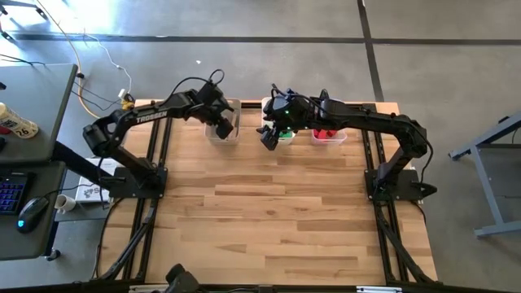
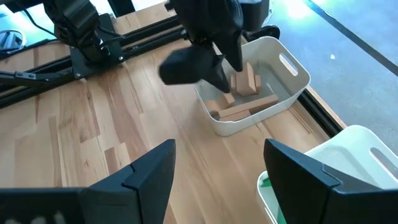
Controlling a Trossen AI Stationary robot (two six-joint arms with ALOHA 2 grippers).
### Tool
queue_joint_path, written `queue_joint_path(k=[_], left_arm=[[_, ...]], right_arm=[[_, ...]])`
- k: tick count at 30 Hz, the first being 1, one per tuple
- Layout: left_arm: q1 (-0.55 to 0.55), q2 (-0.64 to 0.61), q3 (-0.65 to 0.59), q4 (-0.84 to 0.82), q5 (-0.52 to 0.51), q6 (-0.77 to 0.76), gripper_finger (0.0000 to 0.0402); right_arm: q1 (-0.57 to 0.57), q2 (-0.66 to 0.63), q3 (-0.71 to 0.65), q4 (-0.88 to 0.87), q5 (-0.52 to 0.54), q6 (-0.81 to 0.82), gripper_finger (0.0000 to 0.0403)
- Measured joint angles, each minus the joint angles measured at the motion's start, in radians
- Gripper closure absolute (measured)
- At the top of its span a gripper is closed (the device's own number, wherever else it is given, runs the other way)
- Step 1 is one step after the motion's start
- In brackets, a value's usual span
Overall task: Sort & place blocks by color
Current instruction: Return to Home Position
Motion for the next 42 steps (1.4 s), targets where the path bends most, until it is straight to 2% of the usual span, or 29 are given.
queue_joint_path(k=[5,8,21,27,33,42], left_arm=[[-0.016,-0.037,0.063,-0.019,0.166,0.037,0.0173],[-0.036,-0.089,0.076,-0.010,0.223,0.019,0.0173],[-0.232,-0.381,0.071,0.046,0.225,0.005,0.0174],[-0.332,-0.536,-0.084,0.162,0.223,-0.031,0.0174],[-0.391,-0.719,-0.296,0.291,0.222,-0.159,0.0174],[-0.472,-0.977,-0.521,0.363,0.209,-0.254,0.0174]], right_arm=[[0.000,0.000,0.000,0.000,-0.001,0.000,0.0171],[0.001,0.000,0.000,0.000,-0.009,0.001,0.0171],[0.008,0.000,0.000,-0.037,-0.013,0.057,0.0171],[0.010,0.000,0.000,-0.042,-0.012,0.064,0.0171],[0.010,0.000,0.000,-0.041,-0.012,0.085,0.0171],[0.009,0.000,0.000,-0.069,-0.034,0.049,0.0171]])
